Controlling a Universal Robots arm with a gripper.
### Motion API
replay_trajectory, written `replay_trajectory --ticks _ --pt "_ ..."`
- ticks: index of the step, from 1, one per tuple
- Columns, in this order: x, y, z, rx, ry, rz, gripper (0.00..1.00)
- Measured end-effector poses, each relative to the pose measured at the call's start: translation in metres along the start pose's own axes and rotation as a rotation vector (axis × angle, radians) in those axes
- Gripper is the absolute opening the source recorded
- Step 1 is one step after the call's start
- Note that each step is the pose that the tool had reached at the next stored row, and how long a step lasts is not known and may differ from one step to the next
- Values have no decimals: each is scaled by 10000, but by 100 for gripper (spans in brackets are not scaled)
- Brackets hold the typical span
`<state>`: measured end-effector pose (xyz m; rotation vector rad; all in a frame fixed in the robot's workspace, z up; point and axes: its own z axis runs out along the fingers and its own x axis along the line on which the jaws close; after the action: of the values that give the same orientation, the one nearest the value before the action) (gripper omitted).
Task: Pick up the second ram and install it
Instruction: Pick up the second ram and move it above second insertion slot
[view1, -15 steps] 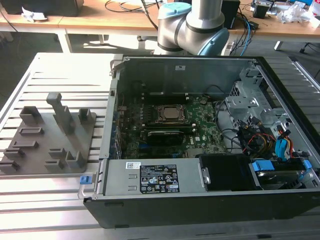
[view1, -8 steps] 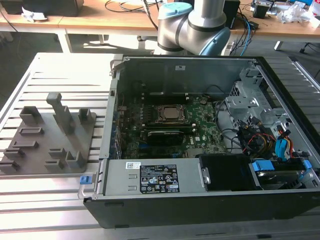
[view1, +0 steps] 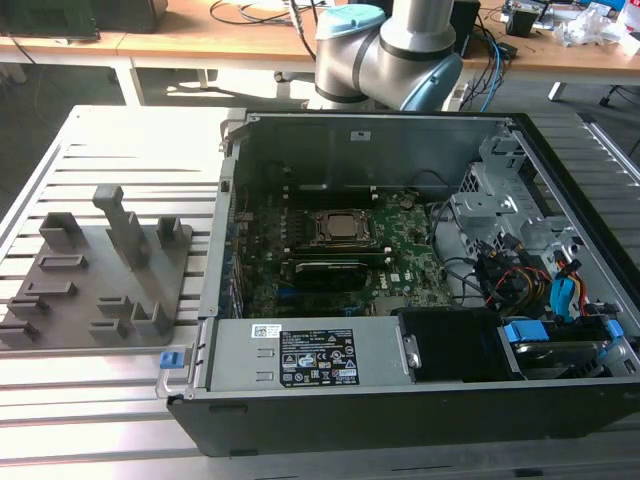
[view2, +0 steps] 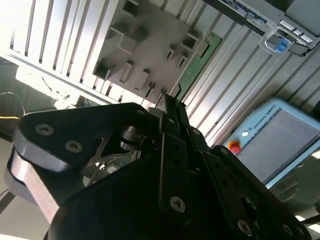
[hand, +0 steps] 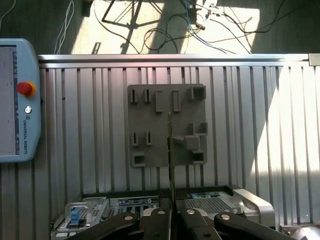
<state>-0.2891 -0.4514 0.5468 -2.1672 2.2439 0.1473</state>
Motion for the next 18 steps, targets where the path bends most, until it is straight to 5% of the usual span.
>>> replay_trajectory --ticks 1,2,8,15,18 --pt "0 -42 16 -6 0 -1 14" --pt "-1 -185 71 -29 0 3 14" --pt "2 -701 307 -138 4 10 14" --pt "7 -937 463 -177 6 14 14" --pt "10 -1114 581 -205 6 16 14"
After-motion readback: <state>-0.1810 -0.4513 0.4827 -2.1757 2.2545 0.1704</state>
